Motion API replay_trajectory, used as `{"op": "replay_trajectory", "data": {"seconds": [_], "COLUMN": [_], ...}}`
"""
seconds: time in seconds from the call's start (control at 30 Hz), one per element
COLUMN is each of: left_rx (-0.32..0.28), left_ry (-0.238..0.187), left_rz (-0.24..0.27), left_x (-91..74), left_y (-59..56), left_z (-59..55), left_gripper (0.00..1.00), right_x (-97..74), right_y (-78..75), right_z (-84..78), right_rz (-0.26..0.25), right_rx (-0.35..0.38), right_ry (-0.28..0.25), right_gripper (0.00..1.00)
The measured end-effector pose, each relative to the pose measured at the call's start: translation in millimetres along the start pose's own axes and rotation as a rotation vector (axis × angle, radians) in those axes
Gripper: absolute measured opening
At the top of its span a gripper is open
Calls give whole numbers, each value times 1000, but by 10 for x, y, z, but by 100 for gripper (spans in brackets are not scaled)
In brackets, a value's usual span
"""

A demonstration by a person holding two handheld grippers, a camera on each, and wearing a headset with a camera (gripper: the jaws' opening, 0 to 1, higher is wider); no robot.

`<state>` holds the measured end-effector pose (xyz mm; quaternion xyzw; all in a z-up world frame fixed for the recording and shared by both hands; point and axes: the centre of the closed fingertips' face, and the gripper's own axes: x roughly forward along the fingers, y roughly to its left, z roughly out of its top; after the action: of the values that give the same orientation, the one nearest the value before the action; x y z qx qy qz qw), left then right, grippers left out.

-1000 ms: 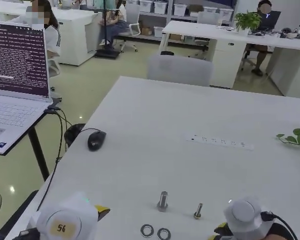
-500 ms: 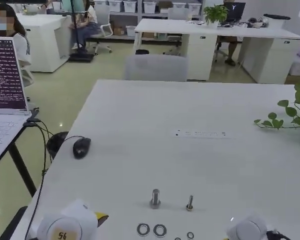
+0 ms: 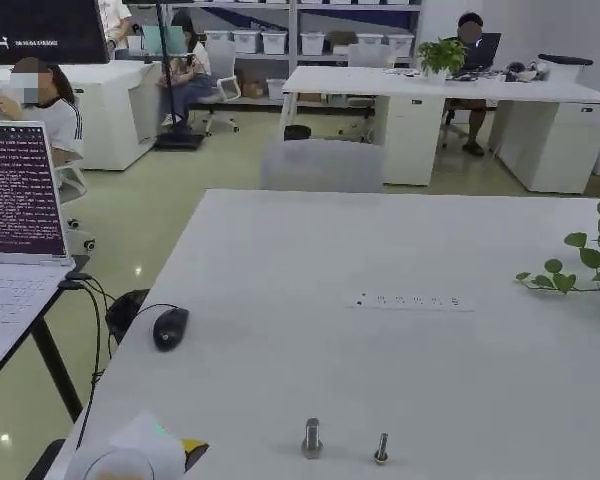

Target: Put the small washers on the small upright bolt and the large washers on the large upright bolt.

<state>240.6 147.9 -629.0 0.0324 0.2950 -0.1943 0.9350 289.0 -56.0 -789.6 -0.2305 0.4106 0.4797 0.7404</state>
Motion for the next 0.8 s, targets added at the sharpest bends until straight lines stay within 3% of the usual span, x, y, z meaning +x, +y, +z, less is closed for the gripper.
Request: {"op": "replay_trajectory", "data": {"seconds": [0.13,0.3,0.47,0.63,0.8], "left_rx": [-2,-15,-71,-43,-27], "left_ry": [2,9,-25,-9,-1], "left_rz": [19,56,106,101,68], "left_x": [13,28,-42,-32,38], "left_y": [-57,-137,-197,-255,-272], "left_z": [35,29,97,66,-19], "left_gripper": [61,61,62,62,62], "right_x": [48,125,212,197,169], "right_y": [-70,-120,-119,-143,-208], "right_z": [76,129,171,267,177], "right_rz": [27,68,105,110,109], "right_rx": [-20,-110,-175,-182,-218], "right_ry": [-9,5,25,1,24], "right_gripper": [25,25,25,25,25]}}
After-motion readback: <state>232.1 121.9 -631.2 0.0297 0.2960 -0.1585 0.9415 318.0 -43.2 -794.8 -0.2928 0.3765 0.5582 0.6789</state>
